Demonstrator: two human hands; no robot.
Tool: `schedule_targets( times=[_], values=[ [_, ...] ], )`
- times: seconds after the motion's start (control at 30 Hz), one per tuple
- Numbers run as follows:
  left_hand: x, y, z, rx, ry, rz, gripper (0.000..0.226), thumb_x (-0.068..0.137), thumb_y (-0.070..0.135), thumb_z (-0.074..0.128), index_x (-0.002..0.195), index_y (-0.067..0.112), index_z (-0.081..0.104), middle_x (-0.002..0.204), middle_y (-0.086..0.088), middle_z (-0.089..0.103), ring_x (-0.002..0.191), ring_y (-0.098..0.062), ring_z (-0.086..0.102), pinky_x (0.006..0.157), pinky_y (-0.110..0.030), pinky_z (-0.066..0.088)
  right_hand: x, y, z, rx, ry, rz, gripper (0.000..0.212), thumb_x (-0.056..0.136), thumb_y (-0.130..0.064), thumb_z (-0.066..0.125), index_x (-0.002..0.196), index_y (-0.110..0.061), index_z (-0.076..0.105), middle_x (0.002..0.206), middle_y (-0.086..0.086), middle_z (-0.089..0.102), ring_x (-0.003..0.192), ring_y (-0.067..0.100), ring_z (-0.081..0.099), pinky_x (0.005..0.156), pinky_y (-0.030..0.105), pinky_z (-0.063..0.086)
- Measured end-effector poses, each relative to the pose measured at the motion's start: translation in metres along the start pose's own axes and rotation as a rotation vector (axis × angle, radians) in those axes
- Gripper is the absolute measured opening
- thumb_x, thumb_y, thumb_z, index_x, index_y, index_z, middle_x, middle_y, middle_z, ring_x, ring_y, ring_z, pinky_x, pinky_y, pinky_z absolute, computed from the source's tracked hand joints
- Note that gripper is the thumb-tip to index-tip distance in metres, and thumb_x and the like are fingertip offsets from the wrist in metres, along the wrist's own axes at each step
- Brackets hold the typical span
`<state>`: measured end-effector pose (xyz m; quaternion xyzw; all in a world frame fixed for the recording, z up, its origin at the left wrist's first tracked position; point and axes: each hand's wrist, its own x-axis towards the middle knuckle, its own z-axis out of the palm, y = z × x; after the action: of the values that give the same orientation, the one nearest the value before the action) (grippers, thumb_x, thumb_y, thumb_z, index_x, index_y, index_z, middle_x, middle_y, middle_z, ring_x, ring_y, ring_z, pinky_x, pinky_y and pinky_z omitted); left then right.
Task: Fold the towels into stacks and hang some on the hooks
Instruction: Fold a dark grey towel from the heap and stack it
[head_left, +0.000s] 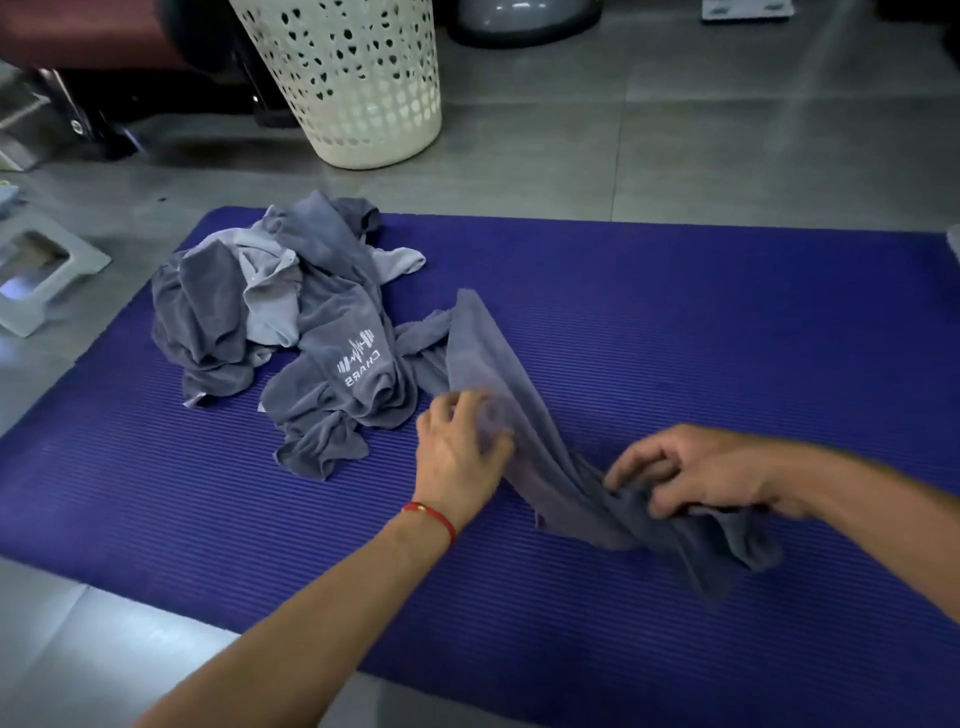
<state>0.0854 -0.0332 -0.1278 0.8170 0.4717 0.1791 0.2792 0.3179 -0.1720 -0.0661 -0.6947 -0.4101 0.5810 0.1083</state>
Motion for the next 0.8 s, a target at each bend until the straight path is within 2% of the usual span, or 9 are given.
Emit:
schedule_targets(
  times=[0.1, 0.2, 0.33, 0.43, 0.53, 0.6, 0.63, 0.7, 0.8],
  values=[
    [0.019, -0.012, 0.018, -0.125, -0.198, -0.244, 0.067, 0.091, 0.044, 0.069, 0.15, 0.036, 0.039, 0.143, -0.007, 0.039, 0.116, -0.023, 0.051, 0.091, -0.026, 0.041, -0.016, 0.031, -0.004, -0.267, -0.104, 0.098, 0.042, 0.087, 0.006, 0.062, 0.108, -0.03, 0.069, 0.109, 0.005, 0.074, 0.077, 0.008, 0.061, 0.064, 0.021, 0.049],
    [0.027, -0.003, 0.049, -0.238, -0.277, -0.248, 0.076, 0.09, 0.041, 0.071, 0.155, 0.036, 0.031, 0.145, -0.004, 0.036, 0.121, -0.019, 0.049, 0.091, -0.022, 0.041, -0.017, 0.056, -0.004, -0.455, -0.088, 0.185, 0.042, 0.088, 0.005, 0.06, 0.105, -0.033, 0.064, 0.109, 0.006, 0.072, 0.076, 0.009, 0.056, 0.063, 0.021, 0.046],
    [0.032, 0.016, 0.079, -0.086, -0.134, -0.28, 0.034, 0.094, 0.022, 0.062, 0.128, 0.017, 0.062, 0.124, -0.005, 0.058, 0.112, -0.023, 0.058, 0.092, -0.027, 0.043, -0.022, 0.062, -0.012, -0.434, -0.052, 0.204, 0.039, 0.086, -0.005, 0.064, 0.103, -0.039, 0.063, 0.105, -0.004, 0.068, 0.083, 0.011, 0.058, 0.071, 0.028, 0.05],
    [0.023, 0.038, 0.073, -0.065, -0.176, -0.161, 0.026, 0.084, 0.014, 0.068, 0.109, 0.021, 0.074, 0.094, 0.005, 0.07, 0.093, -0.013, 0.067, 0.073, -0.012, 0.048, -0.01, 0.061, -0.013, -0.41, 0.219, 0.094, 0.024, 0.093, -0.028, 0.067, 0.113, -0.04, 0.06, 0.113, -0.014, 0.066, 0.097, 0.007, 0.061, 0.089, 0.029, 0.052],
    [-0.018, 0.081, 0.049, -0.29, -0.312, 0.136, 0.038, 0.077, 0.006, 0.071, 0.11, 0.024, 0.073, 0.094, 0.013, 0.07, 0.086, 0.002, 0.064, 0.073, -0.009, 0.046, 0.007, 0.041, -0.004, 0.169, 0.386, -0.043, 0.041, 0.1, -0.048, 0.057, 0.14, -0.044, 0.048, 0.13, -0.013, 0.059, 0.105, 0.011, 0.061, 0.079, 0.036, 0.057],
    [-0.054, 0.1, 0.036, -0.375, -0.494, 0.289, 0.044, 0.079, 0.004, 0.069, 0.116, 0.027, 0.067, 0.093, 0.01, 0.069, 0.077, 0.002, 0.062, 0.071, -0.013, 0.047, 0.015, 0.026, 0.001, 0.623, 0.335, -0.069, 0.054, 0.1, -0.044, 0.06, 0.149, -0.048, 0.039, 0.14, -0.009, 0.052, 0.102, 0.012, 0.064, 0.065, 0.032, 0.057],
    [-0.067, 0.102, 0.029, -0.415, -0.547, 0.274, 0.045, 0.081, 0.004, 0.068, 0.117, 0.03, 0.065, 0.09, 0.009, 0.069, 0.072, 0.0, 0.061, 0.068, -0.013, 0.046, 0.018, 0.023, 0.003, 0.668, 0.313, -0.074, 0.061, 0.097, -0.036, 0.067, 0.15, -0.047, 0.039, 0.143, -0.006, 0.05, 0.104, 0.013, 0.065, 0.067, 0.033, 0.058],
    [-0.082, 0.089, 0.019, -0.471, -0.473, 0.22, 0.04, 0.084, 0.004, 0.064, 0.116, 0.027, 0.068, 0.088, 0.011, 0.069, 0.072, -0.003, 0.063, 0.068, -0.014, 0.048, 0.023, 0.026, 0.009, 0.446, 0.284, -0.057, 0.066, 0.092, -0.014, 0.075, 0.148, -0.039, 0.049, 0.143, 0.0, 0.051, 0.109, 0.017, 0.065, 0.081, 0.038, 0.061],
    [-0.076, 0.022, 0.014, -0.258, -0.119, 0.183, 0.036, 0.078, 0.015, 0.059, 0.111, 0.024, 0.069, 0.104, 0.007, 0.068, 0.094, -0.014, 0.066, 0.082, -0.035, 0.056, 0.025, 0.039, 0.012, -0.189, 0.26, 0.037, 0.054, 0.095, -0.008, 0.067, 0.141, -0.034, 0.058, 0.145, -0.003, 0.051, 0.123, 0.019, 0.058, 0.092, 0.032, 0.052]
  ],
)
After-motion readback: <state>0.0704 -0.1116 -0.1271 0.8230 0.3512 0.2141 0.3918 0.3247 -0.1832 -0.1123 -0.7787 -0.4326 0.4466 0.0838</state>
